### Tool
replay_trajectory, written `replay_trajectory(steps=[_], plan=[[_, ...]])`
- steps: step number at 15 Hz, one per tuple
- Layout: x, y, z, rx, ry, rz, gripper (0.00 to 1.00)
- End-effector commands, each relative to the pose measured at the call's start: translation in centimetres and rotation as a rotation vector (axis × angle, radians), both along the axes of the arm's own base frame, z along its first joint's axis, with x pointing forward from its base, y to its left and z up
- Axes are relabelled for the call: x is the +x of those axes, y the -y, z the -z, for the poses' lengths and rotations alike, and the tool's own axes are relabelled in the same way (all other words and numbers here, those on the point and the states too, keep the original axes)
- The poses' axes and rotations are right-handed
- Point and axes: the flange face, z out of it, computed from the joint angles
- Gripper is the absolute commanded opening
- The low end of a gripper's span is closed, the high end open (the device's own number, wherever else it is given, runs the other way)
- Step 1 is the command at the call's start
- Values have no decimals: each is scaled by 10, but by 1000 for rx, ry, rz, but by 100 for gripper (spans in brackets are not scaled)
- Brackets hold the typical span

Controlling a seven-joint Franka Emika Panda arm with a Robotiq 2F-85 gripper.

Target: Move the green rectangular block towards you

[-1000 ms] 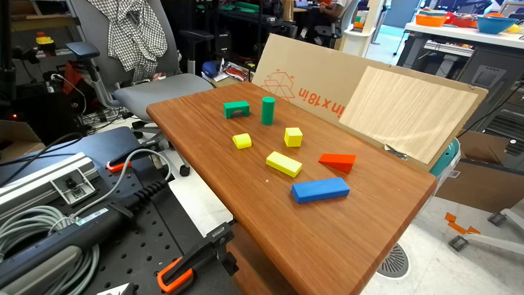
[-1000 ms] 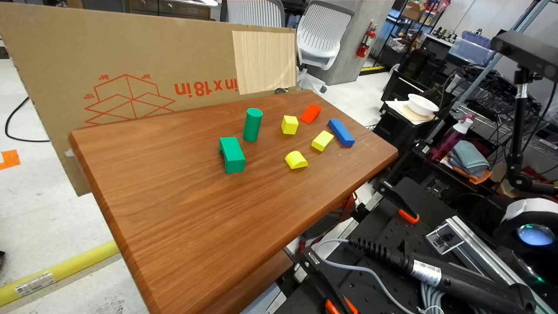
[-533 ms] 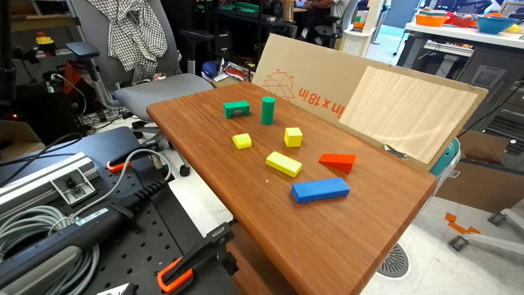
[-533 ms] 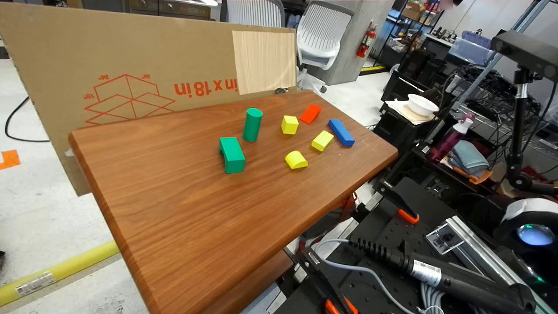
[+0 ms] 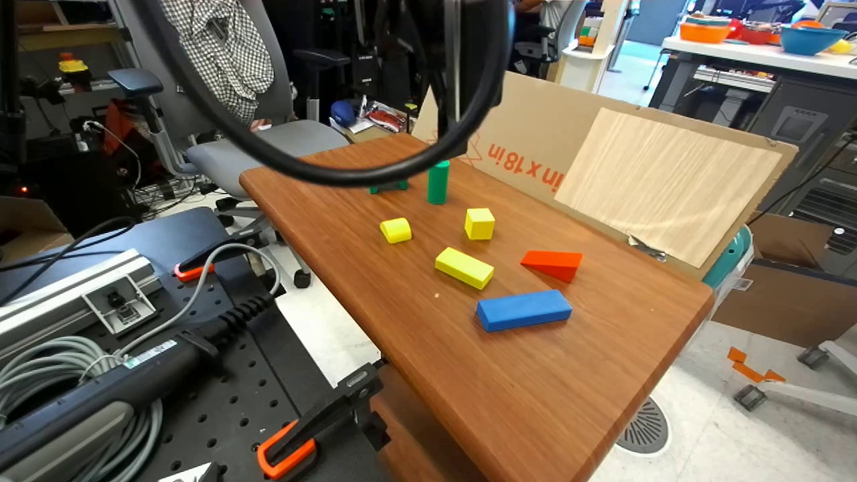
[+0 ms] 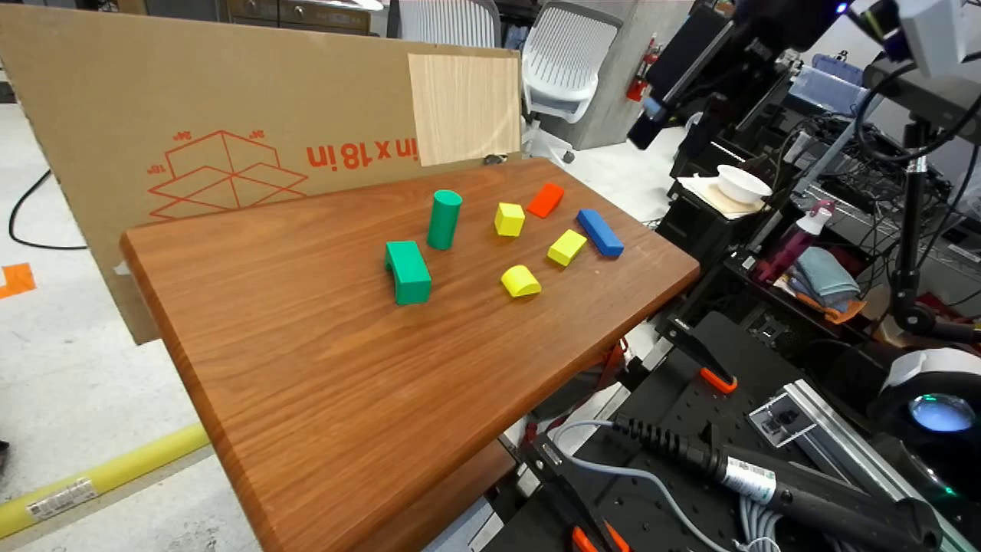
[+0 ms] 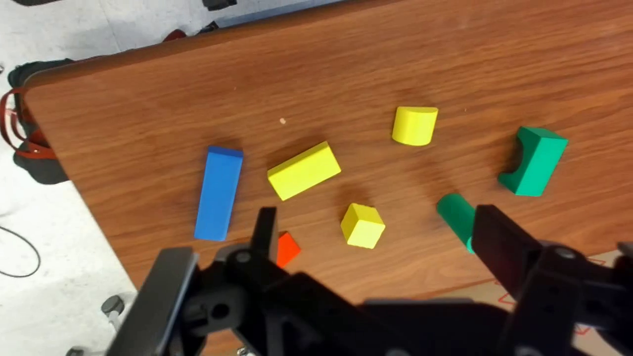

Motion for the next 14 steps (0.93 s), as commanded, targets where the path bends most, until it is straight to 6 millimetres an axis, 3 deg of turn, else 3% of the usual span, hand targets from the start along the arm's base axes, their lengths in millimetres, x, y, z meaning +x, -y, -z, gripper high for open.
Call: replay_trajectory(steps=[1,6,12,14], plan=[[15,-33,22,33,-7,-44,100],[29,-82,51,55,-56,-109,100],[50,-108,98,47,-129,-145,100],[58,-119,106,64,-151,-149,100]])
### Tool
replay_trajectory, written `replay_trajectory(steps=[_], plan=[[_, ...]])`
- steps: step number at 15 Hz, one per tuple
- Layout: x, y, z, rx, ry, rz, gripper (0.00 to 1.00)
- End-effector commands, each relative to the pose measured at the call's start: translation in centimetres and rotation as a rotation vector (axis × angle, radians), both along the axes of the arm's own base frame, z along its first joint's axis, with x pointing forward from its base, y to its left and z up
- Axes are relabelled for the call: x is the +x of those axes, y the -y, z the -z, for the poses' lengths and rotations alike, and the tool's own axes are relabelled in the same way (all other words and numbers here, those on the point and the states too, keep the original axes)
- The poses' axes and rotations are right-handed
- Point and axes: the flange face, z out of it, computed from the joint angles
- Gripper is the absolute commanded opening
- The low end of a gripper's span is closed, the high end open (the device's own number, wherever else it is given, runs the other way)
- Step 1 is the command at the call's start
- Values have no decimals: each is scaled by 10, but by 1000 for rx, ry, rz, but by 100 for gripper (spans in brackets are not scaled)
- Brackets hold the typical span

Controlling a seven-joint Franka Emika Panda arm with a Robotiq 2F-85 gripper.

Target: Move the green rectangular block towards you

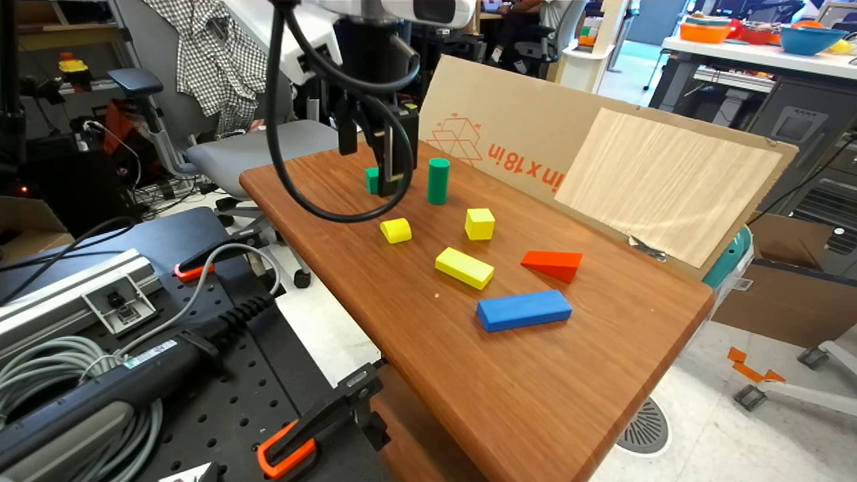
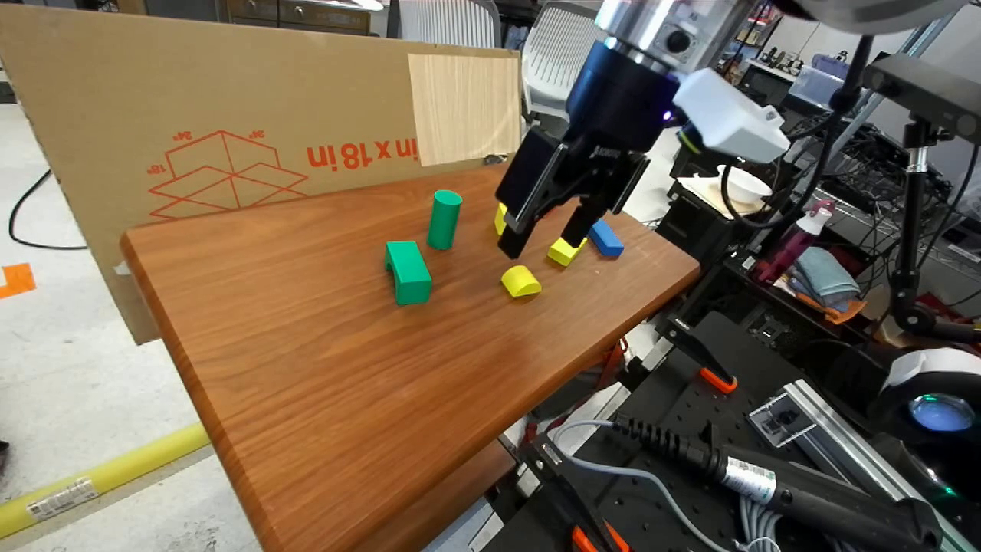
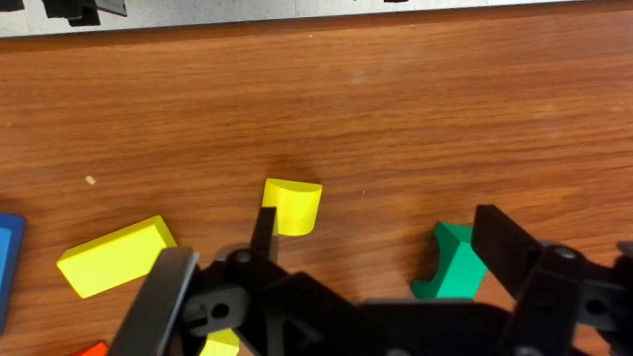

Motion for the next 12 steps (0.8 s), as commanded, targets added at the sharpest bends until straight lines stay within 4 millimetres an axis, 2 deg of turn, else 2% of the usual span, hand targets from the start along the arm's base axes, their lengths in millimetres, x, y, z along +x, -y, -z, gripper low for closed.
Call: replay_trajectory(steps=[1,7,9,12], plan=[[25,-19,15,27,-22,-2,100],[50,-61,0,21,38,-27,100],[54,-67,-2,4,39,-5,100],[57,-72,8,-29,23,31,100]])
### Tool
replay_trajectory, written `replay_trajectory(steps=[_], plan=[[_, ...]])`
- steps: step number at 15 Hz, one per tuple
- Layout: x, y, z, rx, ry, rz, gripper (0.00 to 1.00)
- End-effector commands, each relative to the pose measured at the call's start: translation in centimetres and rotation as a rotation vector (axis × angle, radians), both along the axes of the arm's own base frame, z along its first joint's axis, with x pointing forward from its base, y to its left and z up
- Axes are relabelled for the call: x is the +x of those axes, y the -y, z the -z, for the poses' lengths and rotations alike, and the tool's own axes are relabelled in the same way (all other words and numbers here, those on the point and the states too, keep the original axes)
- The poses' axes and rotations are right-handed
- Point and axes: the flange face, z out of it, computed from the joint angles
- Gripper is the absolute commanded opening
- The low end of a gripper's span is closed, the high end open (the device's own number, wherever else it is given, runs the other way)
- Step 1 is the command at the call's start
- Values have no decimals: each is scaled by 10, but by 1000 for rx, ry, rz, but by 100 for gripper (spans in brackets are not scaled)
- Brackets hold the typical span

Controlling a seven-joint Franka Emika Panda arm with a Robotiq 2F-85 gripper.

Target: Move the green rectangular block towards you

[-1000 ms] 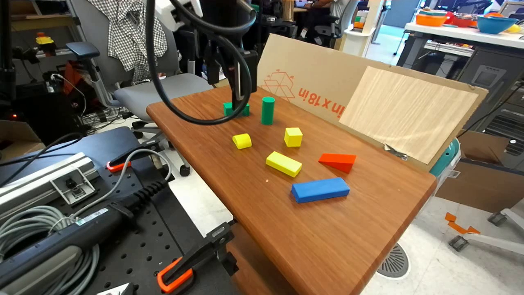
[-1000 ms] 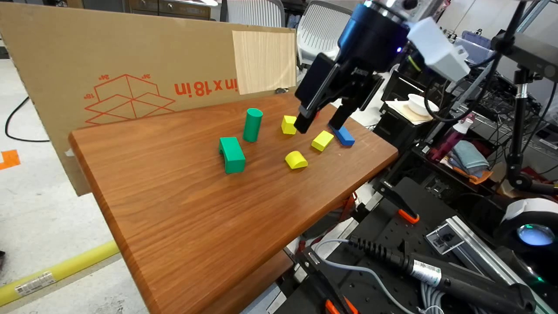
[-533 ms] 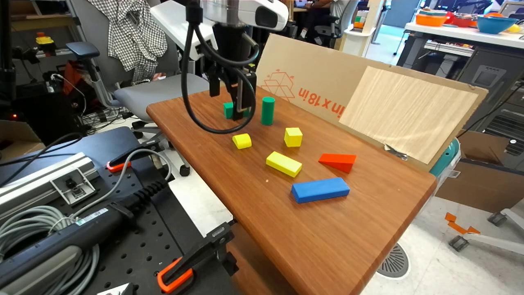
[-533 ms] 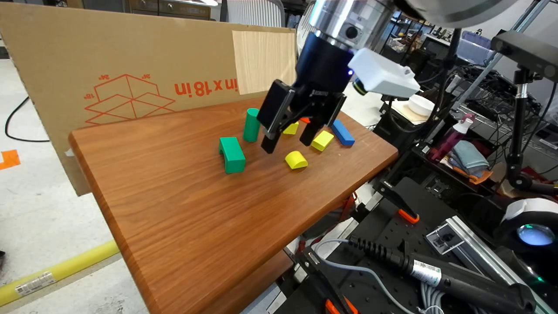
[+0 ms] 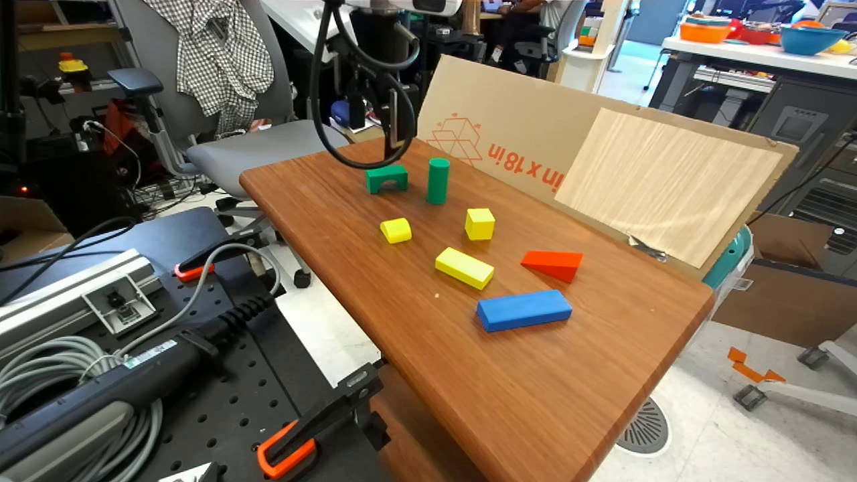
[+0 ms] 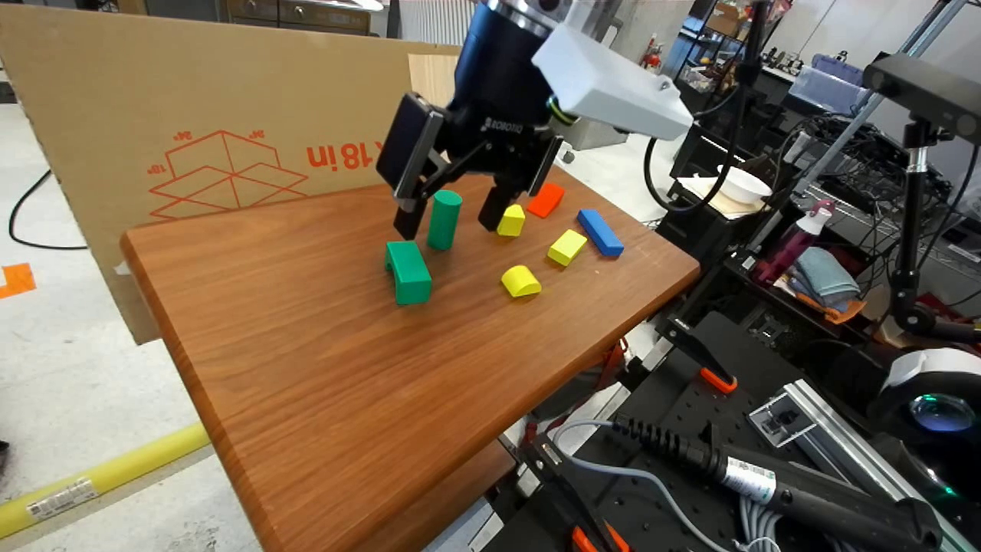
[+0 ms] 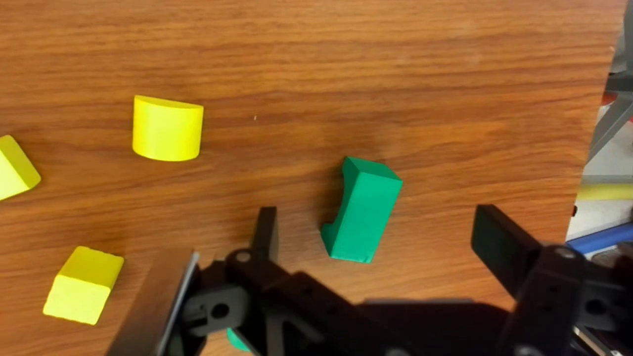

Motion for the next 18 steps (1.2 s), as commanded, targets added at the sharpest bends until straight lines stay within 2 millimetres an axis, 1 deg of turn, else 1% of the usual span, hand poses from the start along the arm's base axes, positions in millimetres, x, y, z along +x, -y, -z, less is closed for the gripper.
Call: replay_trajectory(steps=[1,4,8,12,15,16,17,18], plan=[[10,-6,15,-45,-15,48,100],[16,-10,27,-79,-26,88,100],[24,-20,43,-102,-33,112,100],[32,-29,51,-114,-34,129,100],[36,-31,55,-127,-32,133,100],[36,-31,55,-131,-32,132,75],[37,-32,57,-135,-31,128,74],[37,-32,57,-137,-33,125,65]])
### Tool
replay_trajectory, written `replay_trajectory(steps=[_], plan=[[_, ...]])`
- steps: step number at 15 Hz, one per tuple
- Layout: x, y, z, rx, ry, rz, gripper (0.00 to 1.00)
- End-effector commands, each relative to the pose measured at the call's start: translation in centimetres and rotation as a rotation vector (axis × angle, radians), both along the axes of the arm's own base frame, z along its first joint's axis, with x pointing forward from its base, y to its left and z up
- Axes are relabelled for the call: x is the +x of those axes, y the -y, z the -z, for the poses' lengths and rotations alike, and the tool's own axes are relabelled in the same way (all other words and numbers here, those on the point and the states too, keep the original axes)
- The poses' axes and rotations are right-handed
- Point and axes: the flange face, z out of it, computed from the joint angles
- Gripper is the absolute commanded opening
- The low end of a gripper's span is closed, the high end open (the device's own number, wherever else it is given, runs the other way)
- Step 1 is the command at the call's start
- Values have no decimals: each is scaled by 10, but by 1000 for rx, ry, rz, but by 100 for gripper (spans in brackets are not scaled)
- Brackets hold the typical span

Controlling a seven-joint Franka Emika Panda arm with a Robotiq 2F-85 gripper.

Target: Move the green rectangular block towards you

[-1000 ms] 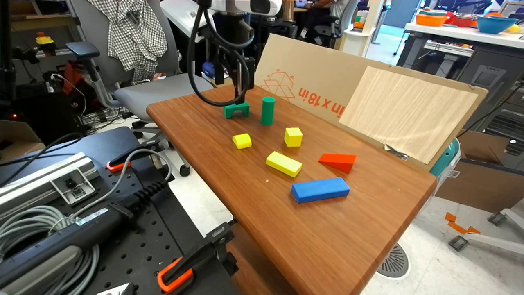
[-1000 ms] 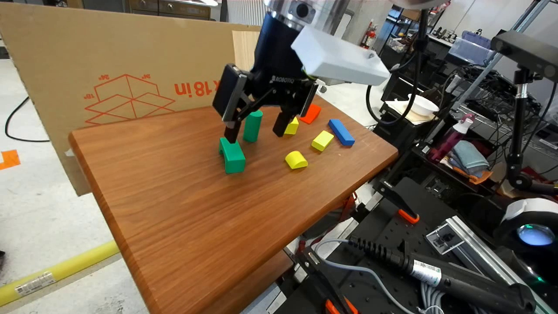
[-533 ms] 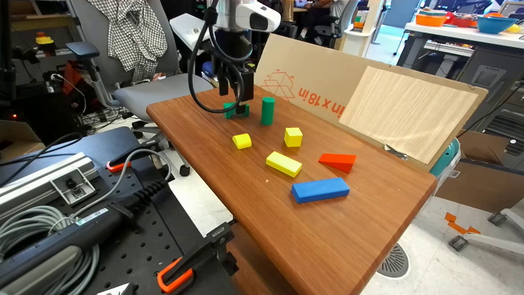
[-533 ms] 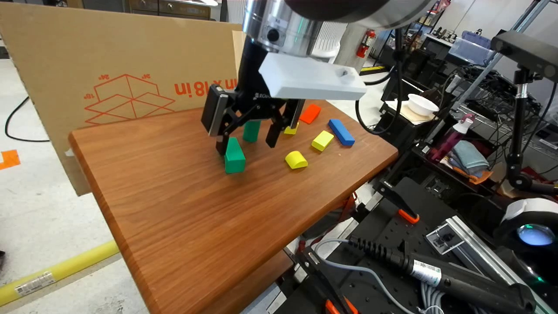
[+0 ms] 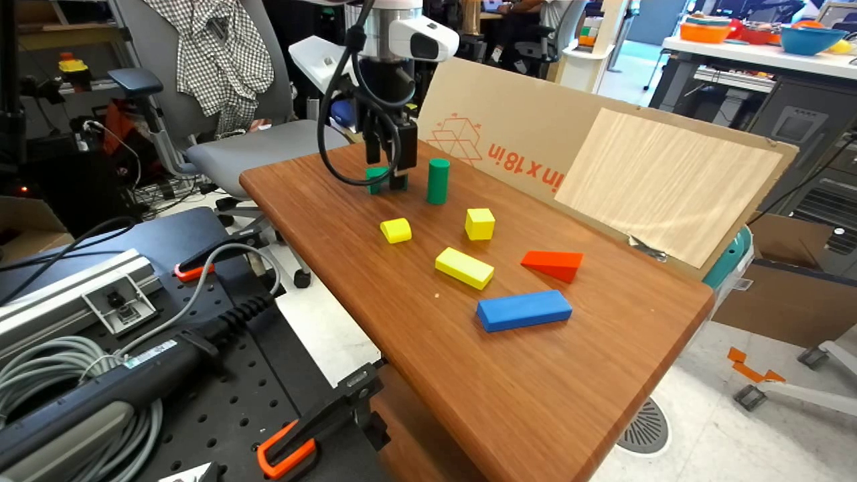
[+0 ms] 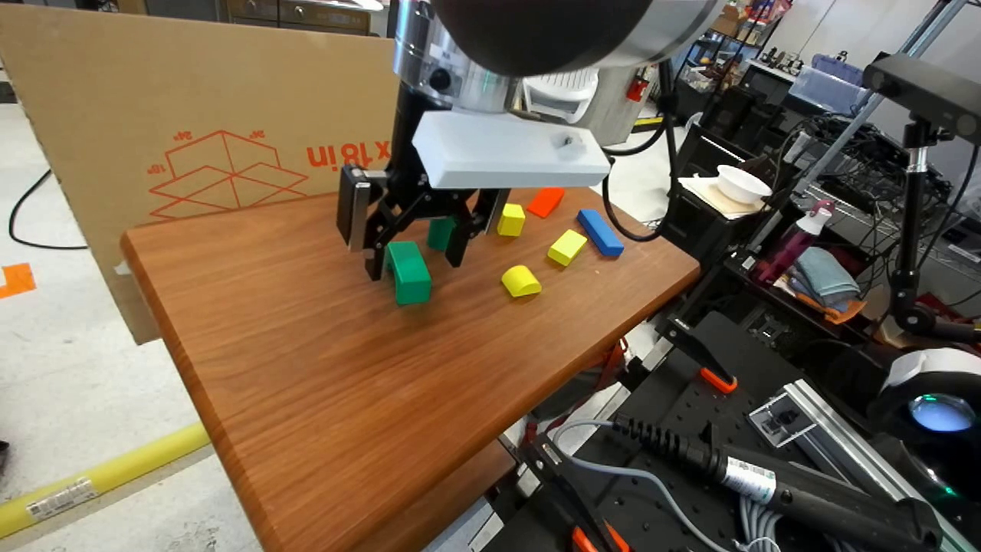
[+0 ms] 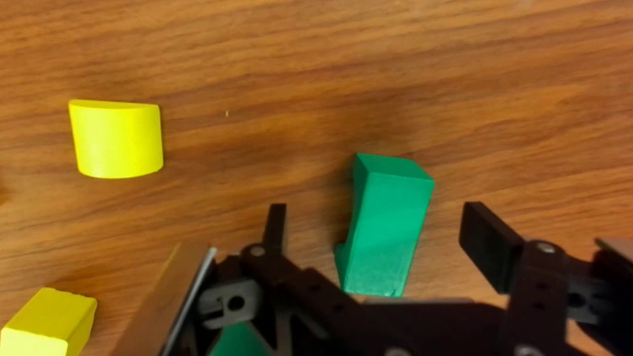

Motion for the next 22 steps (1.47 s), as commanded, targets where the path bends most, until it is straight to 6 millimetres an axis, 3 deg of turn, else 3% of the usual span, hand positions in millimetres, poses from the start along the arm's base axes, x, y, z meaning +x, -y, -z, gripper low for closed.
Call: replay_trajectory(steps=[1,7,8,12,19,22], plan=[[7,-3,5,-26,9,-4,58],[-2,-2,-1,2,-19,-45,12],[-5,0,-6,14,-22,-72,9],[-20,1,-15,77,-108,-294,9],[-56,42,-39,133,-210,-684,9],[-66,48,-20,148,-245,-849,9]])
